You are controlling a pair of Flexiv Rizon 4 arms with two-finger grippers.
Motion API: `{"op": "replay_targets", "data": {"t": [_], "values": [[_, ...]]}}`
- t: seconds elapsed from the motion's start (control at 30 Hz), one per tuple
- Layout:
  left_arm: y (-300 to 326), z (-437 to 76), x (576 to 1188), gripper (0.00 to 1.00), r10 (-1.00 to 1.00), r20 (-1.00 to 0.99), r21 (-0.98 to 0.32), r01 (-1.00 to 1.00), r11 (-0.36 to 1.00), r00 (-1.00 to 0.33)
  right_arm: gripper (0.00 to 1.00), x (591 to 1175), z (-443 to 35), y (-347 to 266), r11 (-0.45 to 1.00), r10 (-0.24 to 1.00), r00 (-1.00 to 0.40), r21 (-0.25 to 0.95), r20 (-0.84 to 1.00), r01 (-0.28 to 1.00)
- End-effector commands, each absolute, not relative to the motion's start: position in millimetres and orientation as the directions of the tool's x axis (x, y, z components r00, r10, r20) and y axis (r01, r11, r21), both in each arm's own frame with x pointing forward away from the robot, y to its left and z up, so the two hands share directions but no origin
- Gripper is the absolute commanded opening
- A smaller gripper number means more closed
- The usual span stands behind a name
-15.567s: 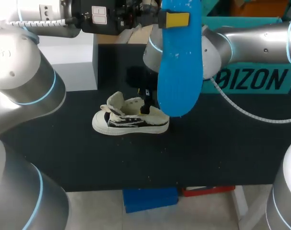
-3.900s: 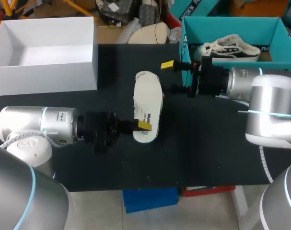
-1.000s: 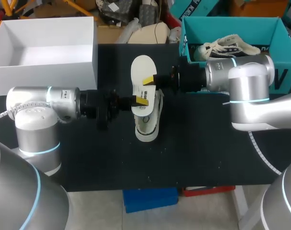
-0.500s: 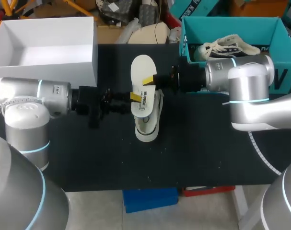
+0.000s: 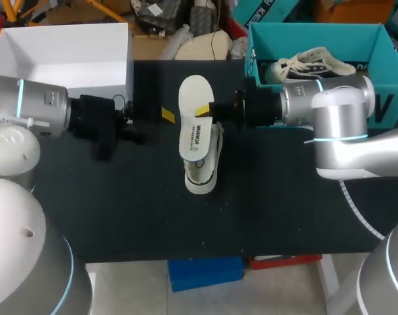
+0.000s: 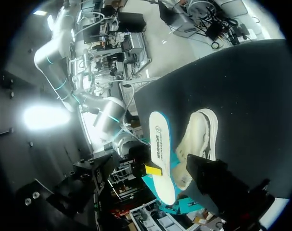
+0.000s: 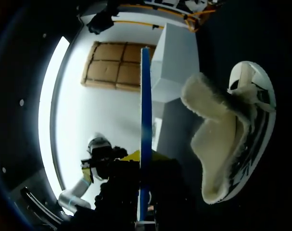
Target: Take the shoe out of the shoebox, open the shoe tongue, remove and reinsert the insole, then place the shoe into the shoebox
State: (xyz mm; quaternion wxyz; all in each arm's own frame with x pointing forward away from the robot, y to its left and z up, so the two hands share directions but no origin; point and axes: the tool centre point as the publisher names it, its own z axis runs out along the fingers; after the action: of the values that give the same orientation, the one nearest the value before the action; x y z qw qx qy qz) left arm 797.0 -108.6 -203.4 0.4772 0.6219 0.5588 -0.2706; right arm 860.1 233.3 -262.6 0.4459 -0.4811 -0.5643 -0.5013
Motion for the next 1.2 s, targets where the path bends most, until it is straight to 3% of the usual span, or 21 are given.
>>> {"op": "replay_targets", "data": {"t": [0.03,0.4,0.97,1.13,1.2], "values": [[-118.0,-178.4,814.2,1.0,0.625,-0.755,0.297,0.953,0.055,0.199,0.0,859.7,-262.5,234.2,0.033,0.099,-0.139,0.136,0.985,0.99],[-133.1,-115.6,800.5,1.0,0.731,-0.628,0.403,0.915,0.012,0.267,0.0,859.7,-262.5,234.2,0.033,0.099,-0.139,0.136,0.985,0.99],[-133.1,-115.6,800.5,1.0,0.731,-0.628,0.403,0.915,0.012,0.267,0.0,859.7,-262.5,234.2,0.033,0.099,-0.139,0.136,0.985,0.99],[-155.9,-111.6,811.6,1.0,0.887,-0.46,0.232,0.969,0.081,0.036,0.0,859.7,-262.5,234.2,0.033,0.099,-0.139,0.136,0.985,0.99],[-160.5,-108.4,811.2,1.0,0.915,-0.404,0.234,0.968,0.087,0.015,0.0,859.7,-262.5,234.2,0.033,0.099,-0.139,0.136,0.985,0.99]]}}
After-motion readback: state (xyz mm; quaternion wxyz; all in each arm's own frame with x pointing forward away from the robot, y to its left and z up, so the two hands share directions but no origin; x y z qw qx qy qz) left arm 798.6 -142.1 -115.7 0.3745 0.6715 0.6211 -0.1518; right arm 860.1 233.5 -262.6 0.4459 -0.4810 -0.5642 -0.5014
